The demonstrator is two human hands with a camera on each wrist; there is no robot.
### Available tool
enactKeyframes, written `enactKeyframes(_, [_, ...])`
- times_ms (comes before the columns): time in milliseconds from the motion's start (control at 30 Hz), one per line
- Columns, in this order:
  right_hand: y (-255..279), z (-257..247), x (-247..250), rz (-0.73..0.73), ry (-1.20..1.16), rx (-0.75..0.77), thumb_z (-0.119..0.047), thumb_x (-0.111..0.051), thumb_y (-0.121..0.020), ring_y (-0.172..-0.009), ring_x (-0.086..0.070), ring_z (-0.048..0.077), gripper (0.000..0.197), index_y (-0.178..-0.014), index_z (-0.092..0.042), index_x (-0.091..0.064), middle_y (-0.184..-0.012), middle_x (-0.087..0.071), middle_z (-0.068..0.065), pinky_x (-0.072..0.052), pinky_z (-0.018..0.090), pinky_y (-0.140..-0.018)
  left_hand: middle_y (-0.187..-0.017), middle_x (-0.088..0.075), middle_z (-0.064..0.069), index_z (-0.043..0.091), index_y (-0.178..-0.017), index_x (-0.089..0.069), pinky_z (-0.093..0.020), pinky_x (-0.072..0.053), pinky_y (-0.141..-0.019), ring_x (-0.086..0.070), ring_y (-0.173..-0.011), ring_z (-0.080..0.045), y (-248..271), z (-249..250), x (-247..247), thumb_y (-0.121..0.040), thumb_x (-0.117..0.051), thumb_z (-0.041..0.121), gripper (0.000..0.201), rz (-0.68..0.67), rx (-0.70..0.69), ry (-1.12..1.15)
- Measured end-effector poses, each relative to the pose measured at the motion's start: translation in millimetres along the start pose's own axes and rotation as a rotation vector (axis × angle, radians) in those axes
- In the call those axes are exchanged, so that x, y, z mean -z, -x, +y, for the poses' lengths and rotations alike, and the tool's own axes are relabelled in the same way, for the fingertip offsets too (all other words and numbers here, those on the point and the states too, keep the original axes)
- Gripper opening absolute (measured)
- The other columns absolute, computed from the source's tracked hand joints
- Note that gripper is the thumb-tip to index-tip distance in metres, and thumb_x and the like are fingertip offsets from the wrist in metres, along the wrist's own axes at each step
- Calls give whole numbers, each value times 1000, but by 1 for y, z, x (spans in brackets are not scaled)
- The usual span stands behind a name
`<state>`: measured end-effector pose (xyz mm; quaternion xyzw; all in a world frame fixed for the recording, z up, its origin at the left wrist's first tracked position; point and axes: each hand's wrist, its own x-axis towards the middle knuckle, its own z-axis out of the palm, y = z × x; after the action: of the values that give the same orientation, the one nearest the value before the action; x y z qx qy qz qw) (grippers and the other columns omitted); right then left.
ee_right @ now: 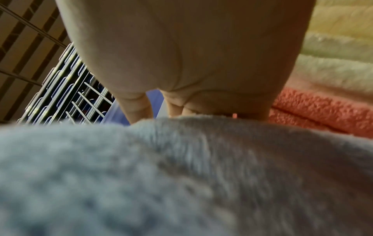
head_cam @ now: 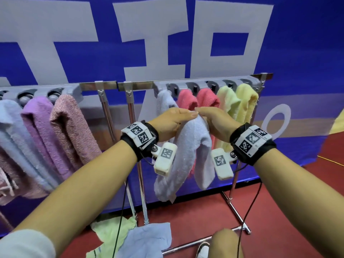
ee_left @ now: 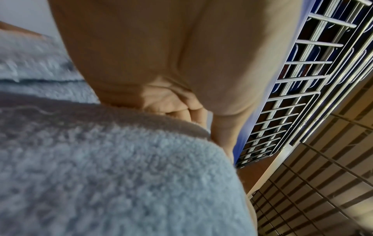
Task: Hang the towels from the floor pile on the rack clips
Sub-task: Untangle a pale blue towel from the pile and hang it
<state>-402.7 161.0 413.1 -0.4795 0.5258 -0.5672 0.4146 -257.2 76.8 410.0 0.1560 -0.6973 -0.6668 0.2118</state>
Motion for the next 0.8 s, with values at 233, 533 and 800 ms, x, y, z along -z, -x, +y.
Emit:
enactKeyframes(233, [16, -12, 62, 45, 16, -63, -26, -51, -99, -115, -62, 32, 37, -119, 3, -62, -118, -68, 19, -47, 43, -101, -83, -70, -11, -5, -103, -65, -24, -56, -66, -67, -72, -16, -36, 10, -51, -99, -54, 15, 24, 45, -37, 58])
enactKeyframes(533, [35, -30, 123, 180, -58, -45, -26, -48, -101, -83, -70, 22, 30, -98, -3, -67, -87, -74, 10, -54, 31, -73, -46, -51, 14, 16, -83, -59, -14, -32, -38, -41, -37, 1, -94, 17, -107, -98, -57, 12, 15, 255, -109, -93])
enactKeyframes(800, [32, -34, 198, 374, -38, -45, -34, -59, -94, -100, -67, 34, 43, -114, 4, -64, -109, -68, 23, -50, 46, -95, -79, -59, 2, 15, -92, -58, -31, -51, -67, -55, -72, -10, -141, 10, -149, -91, -65, 6, 12, 316, -201, -216])
